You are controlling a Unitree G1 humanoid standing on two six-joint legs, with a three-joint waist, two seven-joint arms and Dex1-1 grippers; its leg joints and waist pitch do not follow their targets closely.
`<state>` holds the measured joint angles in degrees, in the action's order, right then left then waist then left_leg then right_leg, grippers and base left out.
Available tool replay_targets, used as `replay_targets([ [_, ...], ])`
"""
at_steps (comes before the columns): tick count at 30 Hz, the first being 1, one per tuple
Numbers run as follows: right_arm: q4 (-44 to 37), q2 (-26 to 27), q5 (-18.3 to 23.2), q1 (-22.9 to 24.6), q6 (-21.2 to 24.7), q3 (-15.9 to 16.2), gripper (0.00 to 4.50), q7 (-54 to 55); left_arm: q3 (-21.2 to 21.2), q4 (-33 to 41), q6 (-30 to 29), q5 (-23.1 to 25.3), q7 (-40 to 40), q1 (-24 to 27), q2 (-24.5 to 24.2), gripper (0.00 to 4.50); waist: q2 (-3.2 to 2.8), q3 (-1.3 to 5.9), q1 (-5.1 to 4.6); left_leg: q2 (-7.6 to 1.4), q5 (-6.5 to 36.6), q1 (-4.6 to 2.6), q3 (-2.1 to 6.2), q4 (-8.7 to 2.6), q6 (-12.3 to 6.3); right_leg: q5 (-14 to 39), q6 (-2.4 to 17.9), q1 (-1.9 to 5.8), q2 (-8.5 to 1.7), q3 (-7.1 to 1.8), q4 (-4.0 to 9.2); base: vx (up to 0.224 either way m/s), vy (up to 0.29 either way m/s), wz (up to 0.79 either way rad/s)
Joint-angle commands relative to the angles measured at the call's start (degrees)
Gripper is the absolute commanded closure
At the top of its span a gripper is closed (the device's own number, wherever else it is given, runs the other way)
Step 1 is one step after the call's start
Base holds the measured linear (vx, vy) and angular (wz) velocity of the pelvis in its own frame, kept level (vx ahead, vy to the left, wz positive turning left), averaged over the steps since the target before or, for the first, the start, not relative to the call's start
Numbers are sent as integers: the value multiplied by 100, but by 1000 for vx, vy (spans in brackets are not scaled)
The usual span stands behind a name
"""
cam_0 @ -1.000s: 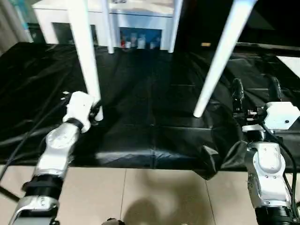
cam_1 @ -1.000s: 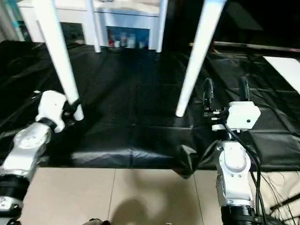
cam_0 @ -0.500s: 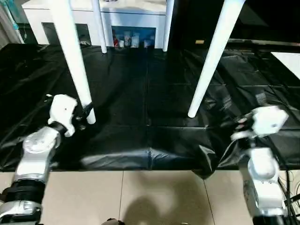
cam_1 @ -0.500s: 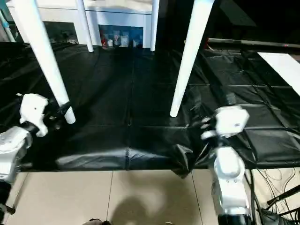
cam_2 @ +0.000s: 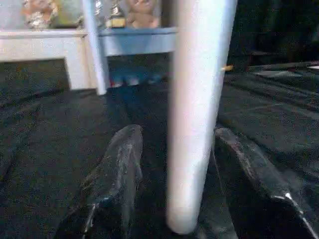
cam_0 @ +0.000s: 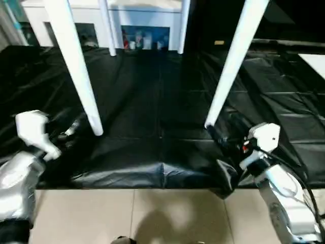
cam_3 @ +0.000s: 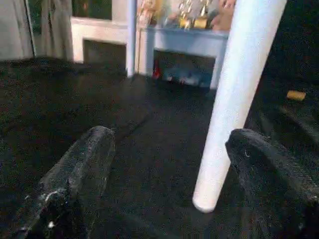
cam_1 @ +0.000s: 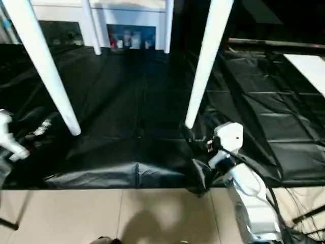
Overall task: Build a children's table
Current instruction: Flip table
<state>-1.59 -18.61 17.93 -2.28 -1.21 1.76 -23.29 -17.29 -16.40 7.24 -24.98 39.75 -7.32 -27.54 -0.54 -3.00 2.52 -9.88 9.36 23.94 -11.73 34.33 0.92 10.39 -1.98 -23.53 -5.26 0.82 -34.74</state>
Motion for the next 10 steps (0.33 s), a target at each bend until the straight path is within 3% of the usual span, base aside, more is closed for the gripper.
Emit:
replay_targets([
  [1, -264, -37, 134, 62, 605, 32, 58, 44, 316, 954, -400, -68, -103, 500, 148, 195, -97, 325, 20, -316, 2742, -256, 195, -580, 287, 1423, 1052, 121, -196, -118, 429, 0, 0, 0],
  [3, -311, 0, 99, 92, 742, 38, 58, 156, 530, 1260, -611, 109, -326, 671, 233, 195, -109, 282, 18, -316, 2970, -286, 193, -588, 314, 1971, 929, 63, -193, -127, 494, 0, 0, 0],
  [4, -320, 25, 87, 100, 762, 33, 58, 205, 592, 1324, -644, 214, -453, 691, 288, 195, -81, 280, 25, -303, 3067, -314, 182, -562, 347, 2215, 861, 31, -200, -136, 531, 0, 0, 0],
  [6, -470, 266, 61, 229, 985, -22, 58, 657, 1063, 1830, -720, 1305, -1725, 819, 1014, 195, -41, 241, 66, -319, 3146, -338, 215, -565, 459, 2746, 601, 13, -233, -151, 607, 0, 0, 0],
  [7, -471, 267, 61, 229, 986, -22, 58, 658, 1064, 1831, -720, 1308, -1729, 819, 1017, 195, 9, 222, 56, -321, 3207, -339, 211, -562, 472, 2953, 517, -6, -220, -155, 636, -51, -4, 3],
  [8, -537, 298, 55, 285, 1017, 2, 58, 701, 1087, 1888, -600, 1468, -1923, 843, 1190, 195, 5, 201, 74, -293, 3370, -395, 237, -534, 520, 3523, 329, -36, -245, -136, 711, -51, -4, 3],
  [10, -626, 355, -14, 385, 1024, 65, 58, 748, 1149, 2010, -552, 1495, -2067, 885, 1409, 195, -14, 219, 44, -278, 3359, -341, 293, -561, 570, 3693, 177, 22, -244, -105, 715, 0, 0, 0],
])
